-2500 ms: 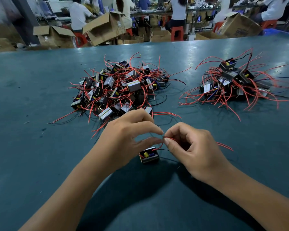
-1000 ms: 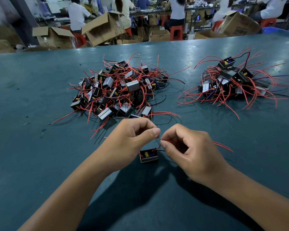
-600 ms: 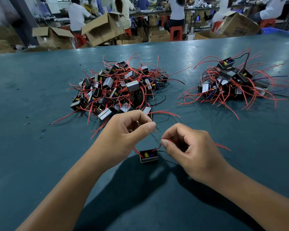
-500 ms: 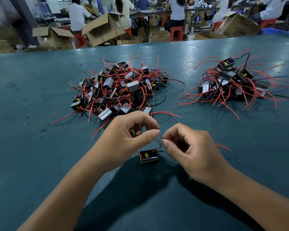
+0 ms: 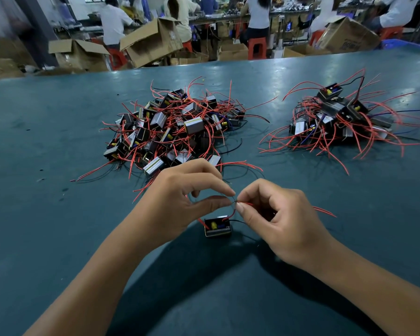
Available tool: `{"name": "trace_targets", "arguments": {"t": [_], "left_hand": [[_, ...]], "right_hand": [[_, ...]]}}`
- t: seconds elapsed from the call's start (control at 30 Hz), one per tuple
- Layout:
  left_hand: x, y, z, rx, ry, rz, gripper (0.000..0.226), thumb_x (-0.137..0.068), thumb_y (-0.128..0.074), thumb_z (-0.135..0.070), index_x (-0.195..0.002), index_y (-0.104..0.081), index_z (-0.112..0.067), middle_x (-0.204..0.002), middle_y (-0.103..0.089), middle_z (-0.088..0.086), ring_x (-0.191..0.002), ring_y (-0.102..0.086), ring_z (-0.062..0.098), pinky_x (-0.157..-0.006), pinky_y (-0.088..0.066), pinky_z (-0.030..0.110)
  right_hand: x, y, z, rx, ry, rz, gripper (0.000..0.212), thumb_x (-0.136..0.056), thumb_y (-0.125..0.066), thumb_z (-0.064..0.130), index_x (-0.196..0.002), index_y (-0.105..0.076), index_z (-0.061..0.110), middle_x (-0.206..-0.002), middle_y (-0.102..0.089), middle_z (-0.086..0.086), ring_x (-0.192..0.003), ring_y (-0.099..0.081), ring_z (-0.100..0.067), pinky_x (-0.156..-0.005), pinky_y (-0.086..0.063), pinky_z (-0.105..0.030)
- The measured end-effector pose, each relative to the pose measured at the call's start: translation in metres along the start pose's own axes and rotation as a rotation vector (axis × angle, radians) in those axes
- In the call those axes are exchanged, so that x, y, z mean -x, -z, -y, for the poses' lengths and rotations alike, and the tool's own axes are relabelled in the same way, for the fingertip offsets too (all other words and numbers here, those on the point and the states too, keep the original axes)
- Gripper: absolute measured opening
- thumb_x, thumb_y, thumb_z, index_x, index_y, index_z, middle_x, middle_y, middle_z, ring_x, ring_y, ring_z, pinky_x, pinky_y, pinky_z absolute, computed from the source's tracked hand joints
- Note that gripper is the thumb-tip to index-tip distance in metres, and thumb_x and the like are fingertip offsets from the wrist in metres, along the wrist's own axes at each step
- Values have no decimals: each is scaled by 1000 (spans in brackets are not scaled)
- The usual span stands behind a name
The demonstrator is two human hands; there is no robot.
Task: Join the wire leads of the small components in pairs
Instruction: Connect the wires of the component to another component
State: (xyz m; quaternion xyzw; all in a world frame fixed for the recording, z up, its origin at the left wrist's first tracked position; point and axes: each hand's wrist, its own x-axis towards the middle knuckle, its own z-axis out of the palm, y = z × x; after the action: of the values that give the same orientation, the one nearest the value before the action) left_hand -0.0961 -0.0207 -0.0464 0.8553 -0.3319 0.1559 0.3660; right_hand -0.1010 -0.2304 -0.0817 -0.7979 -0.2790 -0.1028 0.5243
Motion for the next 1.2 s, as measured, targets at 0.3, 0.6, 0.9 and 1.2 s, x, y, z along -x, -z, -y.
{"name": "trace_targets", "arguments": {"t": [0.3,0.6,0.9,1.2], "left_hand": [[1,1,-2,-240,-155,-16,11,-92,-70,-26,-93,-78,-19,-91,-59,-10,-82,-58,15,-65,-49,38],[0,1,-7,-435,-252,26,21,-100,-58,-25,-94,-76,-16,-91,-66,0,-78,-59,26,-59,-50,43],[0,0,-9,-507,-286,36,18,-100,-58,-15,-95,-75,-15,-92,-66,1,-77,-58,26,-58,-50,40],[0,-6,-16,-301,-91,58,10,-90,-63,-21,-85,-70,-16,-85,-60,-6,-81,-57,18,-65,-49,43]], "right_hand": [[1,0,2,-15,14,14,8,-88,-64,21,-82,-60,24,-64,-59,5,-53,-49,-8,-51,-40,-20],[1,1,0,10,13,31,4,-89,-63,20,-86,-63,23,-63,-57,10,-54,-47,-2,-53,-37,-13],[1,1,3,34,31,19,4,-89,-62,18,-86,-64,19,-61,-53,17,-53,-46,-2,-53,-34,-10],[2,2,4,100,89,26,5,-89,-62,14,-85,-61,18,-61,-51,22,-53,-47,0,-53,-30,-4]]}}
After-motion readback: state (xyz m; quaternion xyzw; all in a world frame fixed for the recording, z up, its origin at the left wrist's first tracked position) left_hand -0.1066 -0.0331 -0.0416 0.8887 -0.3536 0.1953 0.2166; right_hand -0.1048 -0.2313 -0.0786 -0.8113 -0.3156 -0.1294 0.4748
